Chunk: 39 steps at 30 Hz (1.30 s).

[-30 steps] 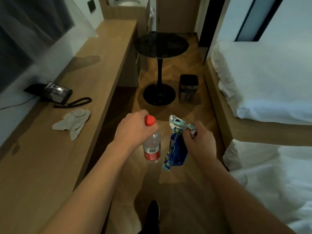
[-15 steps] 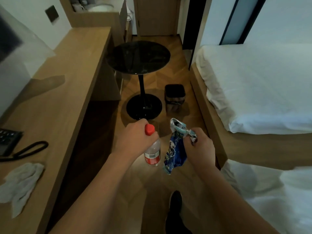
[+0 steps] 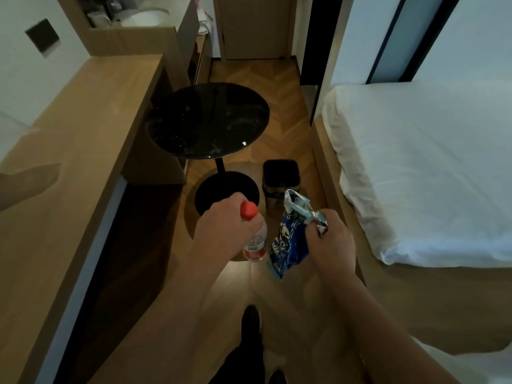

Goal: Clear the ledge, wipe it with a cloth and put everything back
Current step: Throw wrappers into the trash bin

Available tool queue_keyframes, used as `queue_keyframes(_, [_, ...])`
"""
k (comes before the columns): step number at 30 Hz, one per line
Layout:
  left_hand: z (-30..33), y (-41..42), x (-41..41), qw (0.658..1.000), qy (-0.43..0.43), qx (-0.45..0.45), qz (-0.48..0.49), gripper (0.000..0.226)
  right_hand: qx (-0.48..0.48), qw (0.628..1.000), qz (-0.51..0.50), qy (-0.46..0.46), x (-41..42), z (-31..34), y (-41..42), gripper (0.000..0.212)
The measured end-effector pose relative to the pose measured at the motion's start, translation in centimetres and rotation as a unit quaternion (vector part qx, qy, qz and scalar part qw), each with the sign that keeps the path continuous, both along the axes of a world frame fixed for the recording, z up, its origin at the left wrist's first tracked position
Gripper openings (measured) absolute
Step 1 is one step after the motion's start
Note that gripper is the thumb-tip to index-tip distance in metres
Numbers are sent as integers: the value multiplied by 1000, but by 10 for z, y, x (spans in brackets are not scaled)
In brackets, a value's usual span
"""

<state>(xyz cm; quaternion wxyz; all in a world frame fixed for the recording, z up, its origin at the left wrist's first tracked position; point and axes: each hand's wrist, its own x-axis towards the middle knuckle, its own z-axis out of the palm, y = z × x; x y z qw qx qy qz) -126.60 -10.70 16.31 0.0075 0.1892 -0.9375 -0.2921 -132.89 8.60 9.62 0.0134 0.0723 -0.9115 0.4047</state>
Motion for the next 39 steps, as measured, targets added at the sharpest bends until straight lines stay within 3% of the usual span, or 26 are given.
queue_keyframes(12, [-9, -74, -269, 1000, 4, -8, -6, 20, 14, 998, -52, -36, -264, -10, -60, 20])
queue_keyframes(19, [-25, -73, -403, 999, -7, -31, -43, 24, -6, 994, -83, -65, -393, -32, -59, 20])
queue_keyframes(27, [-70, -58, -524, 999, -45, -30, -4, 33, -27, 993, -42, -110, -545, -78, -64, 18])
queue_keyframes(33, [-130, -64, -601, 997, -78, -16, 12, 30, -9, 991, -40, -125, -634, -127, -79, 21])
queue_keyframes(39, [-266, -72, -665, 995, -99, -30, 4, 34, 11, 993, -6, -119, -689, -257, -103, 26])
